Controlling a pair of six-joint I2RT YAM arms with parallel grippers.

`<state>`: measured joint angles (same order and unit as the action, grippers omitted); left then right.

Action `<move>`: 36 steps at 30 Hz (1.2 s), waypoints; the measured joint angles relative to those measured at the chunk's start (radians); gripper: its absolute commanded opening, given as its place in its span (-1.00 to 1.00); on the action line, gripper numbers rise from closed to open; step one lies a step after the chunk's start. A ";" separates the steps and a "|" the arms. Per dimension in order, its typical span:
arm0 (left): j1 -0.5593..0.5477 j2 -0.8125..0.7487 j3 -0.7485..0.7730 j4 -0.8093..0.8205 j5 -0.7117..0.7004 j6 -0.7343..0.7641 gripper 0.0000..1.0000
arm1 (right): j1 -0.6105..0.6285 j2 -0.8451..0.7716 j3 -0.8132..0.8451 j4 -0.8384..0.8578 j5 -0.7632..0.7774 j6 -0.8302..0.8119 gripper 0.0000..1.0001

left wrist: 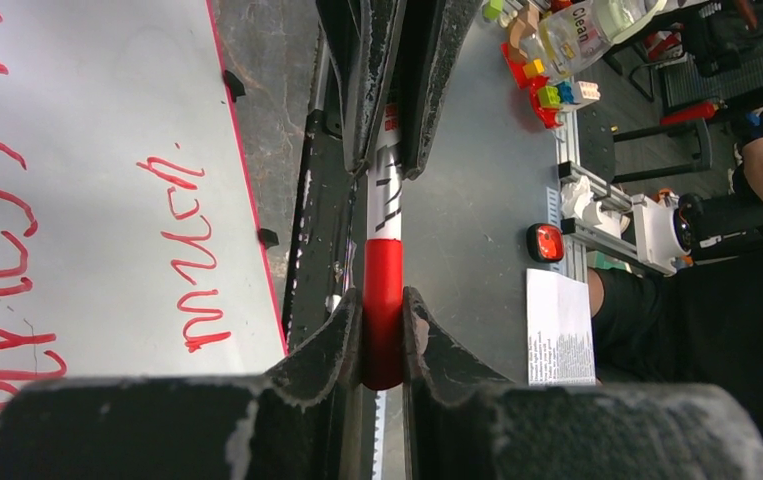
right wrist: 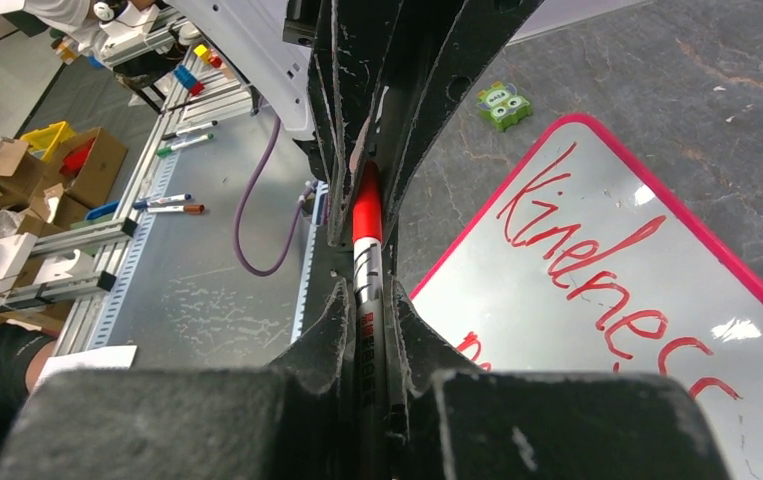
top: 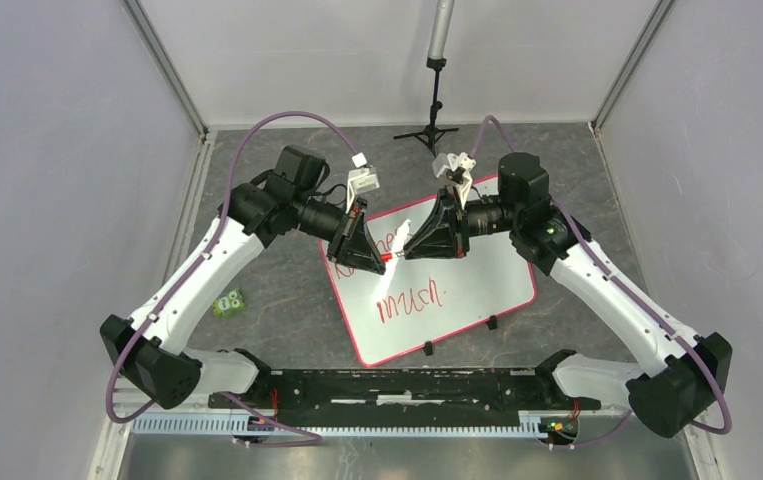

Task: Write a sentence on the whiteboard
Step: Pass from the right arm to the left, then put down the whiteboard marker at the center of the board.

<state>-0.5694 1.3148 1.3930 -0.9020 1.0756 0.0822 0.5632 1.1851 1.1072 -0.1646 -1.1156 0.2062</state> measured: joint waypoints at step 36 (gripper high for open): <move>0.922 0.068 -0.087 -0.087 -0.200 0.218 -0.95 | -0.711 0.079 0.175 -0.393 0.033 -0.398 0.95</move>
<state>0.3523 1.3830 1.3064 -0.9886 0.8753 0.3004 -0.1478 1.2636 1.2823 -0.5571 -1.0824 -0.1917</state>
